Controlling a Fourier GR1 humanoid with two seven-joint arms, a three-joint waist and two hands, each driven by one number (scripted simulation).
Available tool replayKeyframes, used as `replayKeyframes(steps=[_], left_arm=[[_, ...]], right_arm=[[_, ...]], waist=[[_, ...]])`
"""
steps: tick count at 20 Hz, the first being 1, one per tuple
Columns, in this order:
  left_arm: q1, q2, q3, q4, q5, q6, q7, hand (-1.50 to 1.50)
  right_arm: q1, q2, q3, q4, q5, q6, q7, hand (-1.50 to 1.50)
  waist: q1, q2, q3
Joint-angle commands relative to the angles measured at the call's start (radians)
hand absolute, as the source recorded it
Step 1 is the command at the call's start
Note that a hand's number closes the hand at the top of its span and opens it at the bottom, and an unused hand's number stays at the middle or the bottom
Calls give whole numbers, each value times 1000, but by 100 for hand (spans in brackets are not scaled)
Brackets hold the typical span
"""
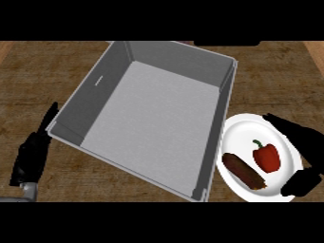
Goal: Pick the bell pepper from the plate and place it in the cardboard box
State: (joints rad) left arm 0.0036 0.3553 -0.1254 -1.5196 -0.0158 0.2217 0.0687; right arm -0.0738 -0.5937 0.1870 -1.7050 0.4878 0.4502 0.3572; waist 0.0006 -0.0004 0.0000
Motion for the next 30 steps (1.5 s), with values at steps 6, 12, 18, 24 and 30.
replayKeyframes(steps=[6, 12, 18, 24, 30], left_arm=[[39, -51, 57, -28, -44, -47, -11, 0], [-21, -52, 106, -11, -42, -108, 32, 0], [80, -94, 98, -110, -88, -113, 41, 0], [-82, -99, 143, -18, -115, -132, 95, 0], [28, -142, 122, -149, -156, -142, 131, 0]], right_arm=[[55, 53, -53, 37, 125, 38, -67, -150], [-29, 121, -62, 186, 200, 17, -126, -150], [110, 124, -101, 51, 241, 27, -149, -150], [41, 160, -132, 175, 269, 1, -223, -150], [19, 238, -122, 169, 314, 32, -171, -150]], waist=[[-1, 0, 0], [2, 1, 0], [-1, -1, 0], [-3, 1, 0], [1, 0, 0]])
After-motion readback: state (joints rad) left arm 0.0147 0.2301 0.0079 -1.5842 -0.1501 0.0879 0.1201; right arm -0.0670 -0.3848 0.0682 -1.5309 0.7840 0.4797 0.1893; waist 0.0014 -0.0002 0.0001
